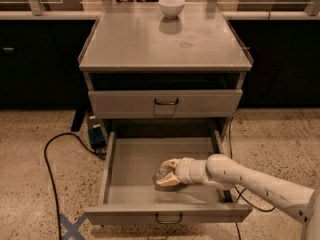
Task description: Place water bottle into middle drawer
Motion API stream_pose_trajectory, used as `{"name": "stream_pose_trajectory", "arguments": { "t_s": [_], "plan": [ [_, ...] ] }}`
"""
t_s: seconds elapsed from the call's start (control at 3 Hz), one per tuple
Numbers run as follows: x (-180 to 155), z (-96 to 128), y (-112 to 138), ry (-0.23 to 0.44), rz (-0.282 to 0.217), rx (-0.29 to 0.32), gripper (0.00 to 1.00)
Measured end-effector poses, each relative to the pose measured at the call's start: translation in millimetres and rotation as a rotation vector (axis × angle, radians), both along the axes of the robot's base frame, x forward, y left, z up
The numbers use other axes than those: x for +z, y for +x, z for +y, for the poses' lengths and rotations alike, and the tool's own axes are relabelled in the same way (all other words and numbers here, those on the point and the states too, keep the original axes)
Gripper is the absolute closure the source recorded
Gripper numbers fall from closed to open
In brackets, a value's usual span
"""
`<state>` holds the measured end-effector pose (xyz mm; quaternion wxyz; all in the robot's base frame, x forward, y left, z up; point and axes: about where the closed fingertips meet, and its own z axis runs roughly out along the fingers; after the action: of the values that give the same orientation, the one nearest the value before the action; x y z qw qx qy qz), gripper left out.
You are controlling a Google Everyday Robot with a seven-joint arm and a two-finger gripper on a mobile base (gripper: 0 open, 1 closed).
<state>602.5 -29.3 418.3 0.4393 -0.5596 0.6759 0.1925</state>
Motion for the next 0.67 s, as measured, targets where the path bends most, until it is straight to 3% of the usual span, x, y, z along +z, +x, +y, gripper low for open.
{"name": "stream_pose_trajectory", "arguments": {
  "t_s": [0.67],
  "plan": [
    [0.0,0.1,0.0,0.0,0.0,0.0,0.35]
  ]
}}
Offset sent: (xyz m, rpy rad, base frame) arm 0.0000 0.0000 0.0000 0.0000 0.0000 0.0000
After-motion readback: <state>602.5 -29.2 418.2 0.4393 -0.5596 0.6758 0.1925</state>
